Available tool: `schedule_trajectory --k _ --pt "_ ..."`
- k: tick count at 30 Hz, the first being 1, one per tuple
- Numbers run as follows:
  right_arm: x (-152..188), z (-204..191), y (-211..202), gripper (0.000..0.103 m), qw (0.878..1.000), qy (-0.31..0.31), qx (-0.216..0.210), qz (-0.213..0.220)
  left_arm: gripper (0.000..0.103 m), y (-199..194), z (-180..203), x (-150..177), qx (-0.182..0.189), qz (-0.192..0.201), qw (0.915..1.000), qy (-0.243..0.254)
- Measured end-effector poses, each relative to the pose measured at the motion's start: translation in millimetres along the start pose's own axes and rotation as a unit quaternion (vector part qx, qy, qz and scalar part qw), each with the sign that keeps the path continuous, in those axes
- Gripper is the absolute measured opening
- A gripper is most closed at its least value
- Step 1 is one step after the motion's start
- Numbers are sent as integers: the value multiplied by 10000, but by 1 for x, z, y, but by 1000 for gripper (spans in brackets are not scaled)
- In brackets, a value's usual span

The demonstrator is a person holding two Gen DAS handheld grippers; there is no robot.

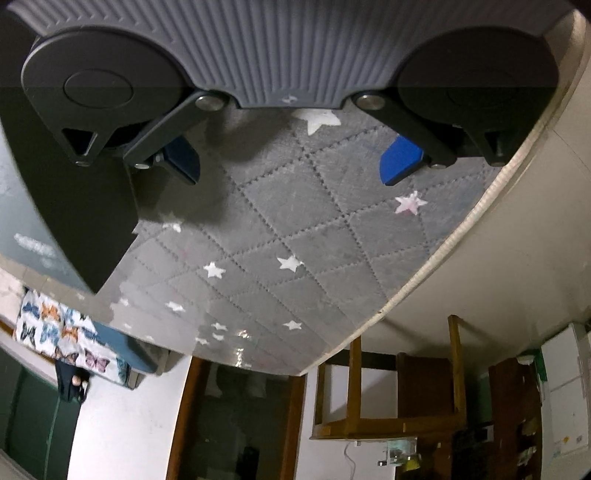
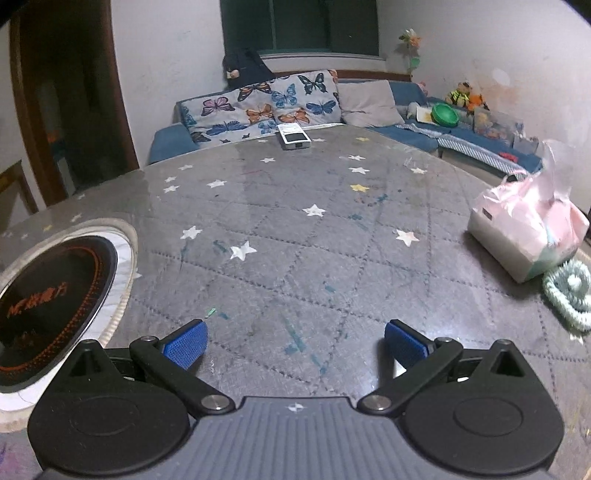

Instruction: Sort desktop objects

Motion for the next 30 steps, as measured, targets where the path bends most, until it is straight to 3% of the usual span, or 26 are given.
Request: schedule_trajectory --k 6,30 --pt "-3 0 16 103 9998 -107 135 18 103 5 11 5 -185 263 9983 486" --pt "-2 -3 28 103 9996 -187 210 7 103 8 11 6 -163 299 9984 445"
Point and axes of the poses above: each gripper's, at about its wrist camera, not at the fingertips, and y roughly the way its jaws point, z to its right, x to its underside, the point moved 3 cm from there along y, roughly the way its jaws point, and after that the axes turned 15 degrees about -x, right-handed, at the moved point
